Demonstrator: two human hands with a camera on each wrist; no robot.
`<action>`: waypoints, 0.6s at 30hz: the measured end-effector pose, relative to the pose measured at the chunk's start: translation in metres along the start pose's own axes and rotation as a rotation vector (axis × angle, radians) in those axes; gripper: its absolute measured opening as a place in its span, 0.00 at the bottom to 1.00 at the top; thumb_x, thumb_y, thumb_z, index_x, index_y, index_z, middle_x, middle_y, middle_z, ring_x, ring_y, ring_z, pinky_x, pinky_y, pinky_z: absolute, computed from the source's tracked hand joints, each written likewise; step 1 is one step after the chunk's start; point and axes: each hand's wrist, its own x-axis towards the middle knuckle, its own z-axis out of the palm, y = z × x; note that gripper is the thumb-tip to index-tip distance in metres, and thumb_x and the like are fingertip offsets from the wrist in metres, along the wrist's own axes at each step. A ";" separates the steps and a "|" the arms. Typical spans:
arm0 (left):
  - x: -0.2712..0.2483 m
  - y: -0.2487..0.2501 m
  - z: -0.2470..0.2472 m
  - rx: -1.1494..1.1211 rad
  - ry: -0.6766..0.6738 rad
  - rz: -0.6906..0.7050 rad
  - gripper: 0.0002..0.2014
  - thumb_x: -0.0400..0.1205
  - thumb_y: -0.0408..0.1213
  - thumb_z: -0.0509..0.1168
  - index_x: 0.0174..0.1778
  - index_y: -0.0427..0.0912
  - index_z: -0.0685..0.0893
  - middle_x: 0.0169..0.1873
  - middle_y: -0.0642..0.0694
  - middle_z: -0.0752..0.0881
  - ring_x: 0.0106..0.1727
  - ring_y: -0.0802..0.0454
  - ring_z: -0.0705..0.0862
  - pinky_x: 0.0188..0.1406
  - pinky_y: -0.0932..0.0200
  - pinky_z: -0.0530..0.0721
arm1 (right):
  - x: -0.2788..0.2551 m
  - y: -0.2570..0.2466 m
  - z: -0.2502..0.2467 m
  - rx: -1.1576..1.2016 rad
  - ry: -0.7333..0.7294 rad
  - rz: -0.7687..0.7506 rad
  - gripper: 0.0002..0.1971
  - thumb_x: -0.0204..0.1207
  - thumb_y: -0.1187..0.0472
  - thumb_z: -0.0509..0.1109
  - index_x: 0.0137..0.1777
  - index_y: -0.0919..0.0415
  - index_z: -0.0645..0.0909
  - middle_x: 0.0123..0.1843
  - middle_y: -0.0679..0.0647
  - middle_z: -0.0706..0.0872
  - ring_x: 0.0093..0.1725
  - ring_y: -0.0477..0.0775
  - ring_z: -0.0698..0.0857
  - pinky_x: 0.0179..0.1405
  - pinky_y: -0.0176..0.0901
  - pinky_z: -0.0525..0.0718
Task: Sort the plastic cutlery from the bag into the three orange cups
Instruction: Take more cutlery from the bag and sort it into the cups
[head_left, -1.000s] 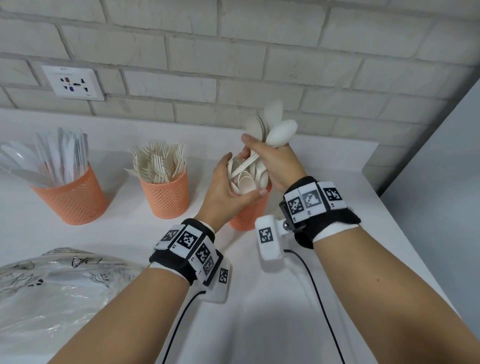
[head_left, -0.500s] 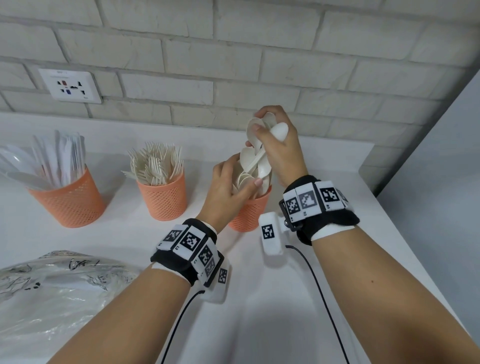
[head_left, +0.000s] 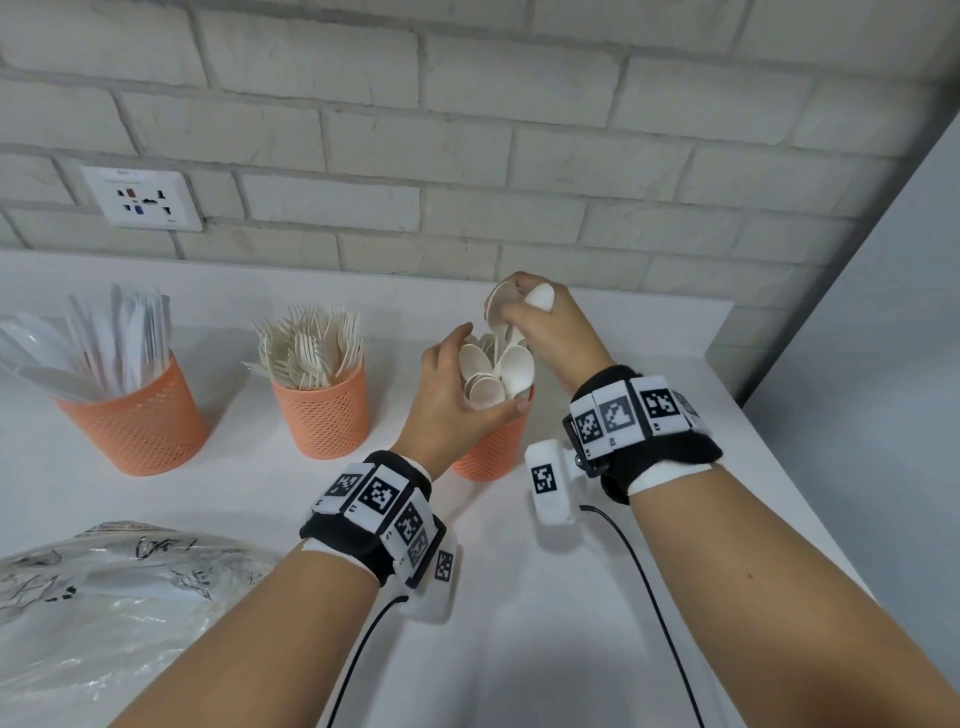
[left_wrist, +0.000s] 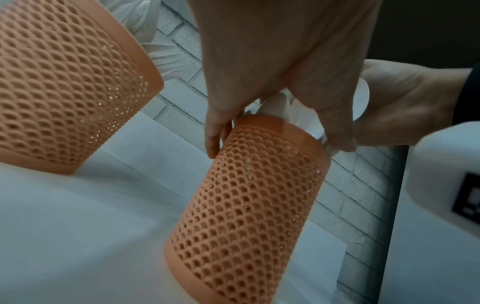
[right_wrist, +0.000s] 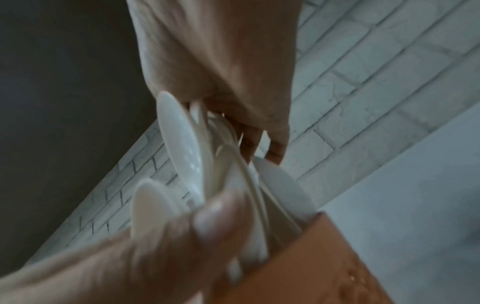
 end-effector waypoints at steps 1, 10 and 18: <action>0.000 0.001 -0.001 0.008 -0.005 -0.001 0.49 0.68 0.45 0.78 0.80 0.47 0.56 0.72 0.46 0.64 0.65 0.62 0.66 0.57 0.75 0.64 | 0.000 -0.001 -0.001 -0.057 -0.033 -0.013 0.07 0.67 0.65 0.64 0.43 0.57 0.81 0.41 0.54 0.84 0.42 0.52 0.82 0.42 0.46 0.79; -0.002 0.005 0.000 0.023 -0.001 -0.034 0.48 0.68 0.41 0.78 0.79 0.47 0.57 0.72 0.45 0.65 0.67 0.55 0.70 0.59 0.68 0.66 | -0.005 0.001 -0.002 -0.071 0.023 -0.163 0.13 0.74 0.70 0.65 0.42 0.47 0.73 0.44 0.49 0.81 0.46 0.50 0.82 0.45 0.35 0.78; -0.003 0.007 -0.001 0.043 -0.040 -0.062 0.47 0.70 0.44 0.77 0.80 0.47 0.56 0.73 0.44 0.64 0.72 0.50 0.69 0.63 0.64 0.65 | -0.009 -0.003 0.001 -0.257 0.133 -0.286 0.13 0.83 0.54 0.55 0.59 0.54 0.79 0.63 0.51 0.81 0.67 0.52 0.76 0.67 0.46 0.71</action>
